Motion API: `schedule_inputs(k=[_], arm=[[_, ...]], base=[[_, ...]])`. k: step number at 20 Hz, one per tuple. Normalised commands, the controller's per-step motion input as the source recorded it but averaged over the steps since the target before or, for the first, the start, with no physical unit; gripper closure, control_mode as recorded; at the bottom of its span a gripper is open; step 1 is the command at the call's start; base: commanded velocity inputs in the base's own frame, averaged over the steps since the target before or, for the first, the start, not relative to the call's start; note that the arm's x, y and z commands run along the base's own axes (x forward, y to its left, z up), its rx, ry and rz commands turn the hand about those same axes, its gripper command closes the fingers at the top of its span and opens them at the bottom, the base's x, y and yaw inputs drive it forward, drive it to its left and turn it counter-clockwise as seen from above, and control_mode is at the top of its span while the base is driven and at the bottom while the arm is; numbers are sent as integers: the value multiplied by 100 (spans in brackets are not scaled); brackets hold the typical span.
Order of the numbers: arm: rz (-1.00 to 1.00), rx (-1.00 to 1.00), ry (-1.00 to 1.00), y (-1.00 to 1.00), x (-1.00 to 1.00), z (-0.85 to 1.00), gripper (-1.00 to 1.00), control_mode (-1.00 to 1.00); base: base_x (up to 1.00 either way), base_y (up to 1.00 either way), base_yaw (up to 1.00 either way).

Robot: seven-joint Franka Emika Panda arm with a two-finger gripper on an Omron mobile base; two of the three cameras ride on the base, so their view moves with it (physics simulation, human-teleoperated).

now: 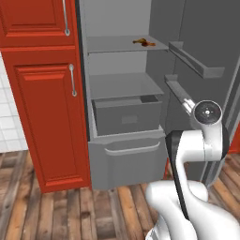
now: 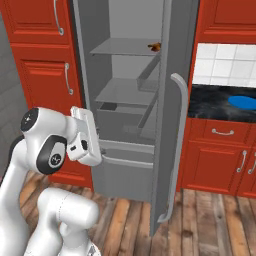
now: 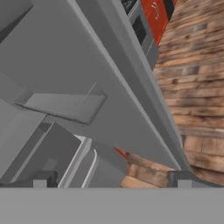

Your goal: Place the chicken drumstick on the counter behind the older chicken drumstick on the same shelf of the fridge to maintain FIFO order. Close the fridge door when finished.

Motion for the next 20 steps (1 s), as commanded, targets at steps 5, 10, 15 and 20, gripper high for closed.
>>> schedule_inputs(k=[5,10,15,20], arm=[[0,0,0,0,0,0,-100,100],[3,1,-10,0,-41,-7,-100,-100],[-2,18,-15,-79,-75,2,-100,-100],[-3,23,-16,-100,-66,1,-100,-100]], base=[[8,-8,5],[0,0,1],[0,0,0],[0,0,0]])
